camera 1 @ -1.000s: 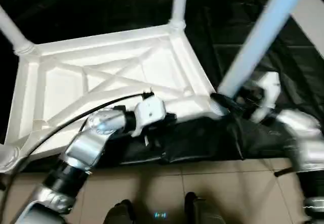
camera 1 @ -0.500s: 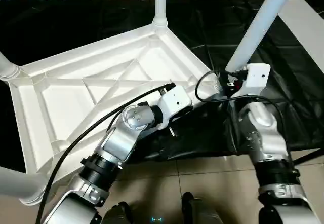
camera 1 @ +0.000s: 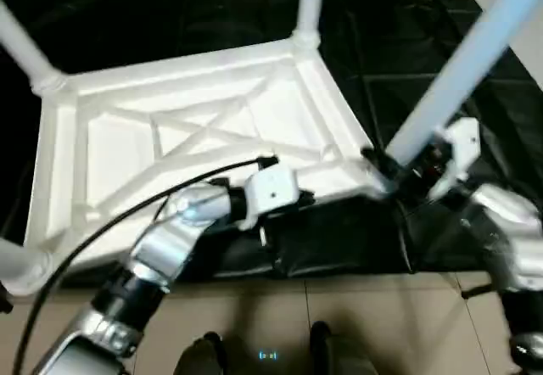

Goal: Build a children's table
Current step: Rotate leg to tighten

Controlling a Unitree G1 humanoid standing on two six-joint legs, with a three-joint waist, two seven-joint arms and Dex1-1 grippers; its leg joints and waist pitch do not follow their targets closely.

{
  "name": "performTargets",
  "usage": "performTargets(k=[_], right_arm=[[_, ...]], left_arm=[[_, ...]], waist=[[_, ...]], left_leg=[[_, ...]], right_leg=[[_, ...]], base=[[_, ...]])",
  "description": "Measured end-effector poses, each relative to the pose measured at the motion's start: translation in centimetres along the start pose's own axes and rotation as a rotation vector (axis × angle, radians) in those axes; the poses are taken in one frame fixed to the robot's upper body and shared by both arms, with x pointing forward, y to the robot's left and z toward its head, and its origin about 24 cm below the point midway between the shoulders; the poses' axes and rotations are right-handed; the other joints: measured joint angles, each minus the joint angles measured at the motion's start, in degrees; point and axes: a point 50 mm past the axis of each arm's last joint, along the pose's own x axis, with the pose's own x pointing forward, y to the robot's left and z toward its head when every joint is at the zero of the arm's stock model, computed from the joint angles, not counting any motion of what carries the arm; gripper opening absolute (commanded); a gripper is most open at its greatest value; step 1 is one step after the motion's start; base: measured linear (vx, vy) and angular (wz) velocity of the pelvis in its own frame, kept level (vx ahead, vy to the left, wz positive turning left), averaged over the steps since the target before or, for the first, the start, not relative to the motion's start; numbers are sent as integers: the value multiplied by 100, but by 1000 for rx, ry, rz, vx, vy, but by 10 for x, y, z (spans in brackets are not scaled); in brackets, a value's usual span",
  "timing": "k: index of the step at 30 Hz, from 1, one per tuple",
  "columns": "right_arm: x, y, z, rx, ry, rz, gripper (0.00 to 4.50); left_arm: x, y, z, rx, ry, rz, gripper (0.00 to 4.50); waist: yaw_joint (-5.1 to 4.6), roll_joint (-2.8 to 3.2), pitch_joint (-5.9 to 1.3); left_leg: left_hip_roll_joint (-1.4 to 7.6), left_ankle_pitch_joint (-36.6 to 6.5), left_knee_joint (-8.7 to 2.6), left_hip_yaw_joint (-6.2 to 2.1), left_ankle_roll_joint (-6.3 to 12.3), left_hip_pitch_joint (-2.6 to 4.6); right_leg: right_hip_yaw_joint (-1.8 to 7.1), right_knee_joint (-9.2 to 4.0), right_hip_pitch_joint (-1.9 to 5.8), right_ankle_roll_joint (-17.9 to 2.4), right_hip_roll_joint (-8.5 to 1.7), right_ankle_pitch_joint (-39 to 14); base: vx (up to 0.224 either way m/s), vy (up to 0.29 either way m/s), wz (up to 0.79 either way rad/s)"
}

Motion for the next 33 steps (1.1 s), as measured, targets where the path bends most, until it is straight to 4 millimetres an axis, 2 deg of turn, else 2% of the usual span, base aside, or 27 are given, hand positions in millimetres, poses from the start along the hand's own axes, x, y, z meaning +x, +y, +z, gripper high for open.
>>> performTargets(k=[13,20,25,28,31,33], right_arm=[[-5,4,3,6,-20,88,204],[-3,5,2,8,-24,72,192],[24,11,-5,47,-67,-147,191],[43,12,-7,83,-95,-341,190],[66,14,-11,177,-143,-590,190],[73,13,-12,191,-142,-675,190]], left_arm=[[-6,0,-3,3,7,-10,0],[-7,1,-4,1,11,-9,0],[-3,8,-3,-17,41,52,0],[8,10,-1,-49,52,116,0],[28,10,6,-99,49,180,0],[36,8,9,-122,41,194,0]], waist=[[-12,0,0],[-20,-2,-1],[-154,-8,-3],[-220,-22,-7],[-267,-60,-19],[-293,-91,-34]], left_leg=[[3,1,29,0,-2,7],[4,1,39,-1,-2,10],[1,-13,62,-8,-38,23],[-1,-8,64,-20,-51,24],[-1,2,64,-31,-69,23],[-2,3,57,-36,-72,22]], right_leg=[[4,35,1,0,1,0],[6,44,0,0,1,0],[12,76,1,2,-1,-1],[10,71,1,38,0,-23],[2,65,2,41,2,-25],[-2,45,6,42,3,-25]], base=[[0,0,0],[0,0,0],[0,0,0],[0,0,0],[0,0,0],[0,0,0]])
